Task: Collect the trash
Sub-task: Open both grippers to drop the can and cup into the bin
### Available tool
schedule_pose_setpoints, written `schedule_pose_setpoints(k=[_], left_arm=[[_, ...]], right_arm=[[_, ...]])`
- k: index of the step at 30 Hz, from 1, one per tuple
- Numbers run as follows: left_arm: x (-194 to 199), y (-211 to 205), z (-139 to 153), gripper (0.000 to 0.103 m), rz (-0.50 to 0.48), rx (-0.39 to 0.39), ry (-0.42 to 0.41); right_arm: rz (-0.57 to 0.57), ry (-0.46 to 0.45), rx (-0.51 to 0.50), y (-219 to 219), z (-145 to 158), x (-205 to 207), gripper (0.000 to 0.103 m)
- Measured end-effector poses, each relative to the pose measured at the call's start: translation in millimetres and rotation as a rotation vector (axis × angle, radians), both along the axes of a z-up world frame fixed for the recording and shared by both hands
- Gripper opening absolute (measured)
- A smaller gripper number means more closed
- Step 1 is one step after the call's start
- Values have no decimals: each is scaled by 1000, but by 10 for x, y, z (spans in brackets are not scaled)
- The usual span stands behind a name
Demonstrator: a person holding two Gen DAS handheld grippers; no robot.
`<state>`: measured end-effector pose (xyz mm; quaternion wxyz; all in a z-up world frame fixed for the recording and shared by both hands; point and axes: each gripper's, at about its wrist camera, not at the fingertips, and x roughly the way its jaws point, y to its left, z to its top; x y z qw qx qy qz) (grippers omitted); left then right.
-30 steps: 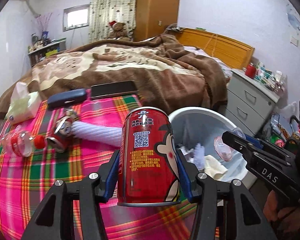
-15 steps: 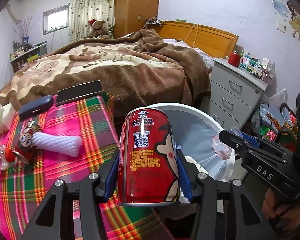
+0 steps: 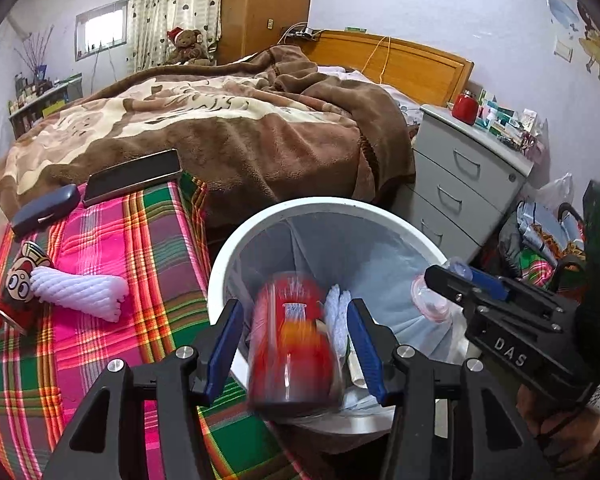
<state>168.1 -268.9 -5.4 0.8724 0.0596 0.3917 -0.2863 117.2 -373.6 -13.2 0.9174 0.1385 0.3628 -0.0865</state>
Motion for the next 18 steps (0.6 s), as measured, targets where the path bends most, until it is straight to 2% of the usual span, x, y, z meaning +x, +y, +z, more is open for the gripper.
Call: schedule_pose_setpoints(k=[2, 4, 5, 6, 18], left_arm=[[-7, -3, 7, 60, 5, -1, -8], [-11, 2, 11, 63, 7, -1, -7], [-17, 7, 17, 63, 5, -4, -7], [-27, 18, 26, 63, 9, -3, -10], [-137, 258, 138, 64, 48, -18, -28]], right_arm=[[0, 8, -2, -6, -2, 3, 30], [-4, 7, -4, -1, 8, -7, 36], [-4, 6, -3, -1, 12, -15, 49], [-2, 4, 2, -5, 13, -17, 56], [20, -22, -2, 143, 113, -64, 56]])
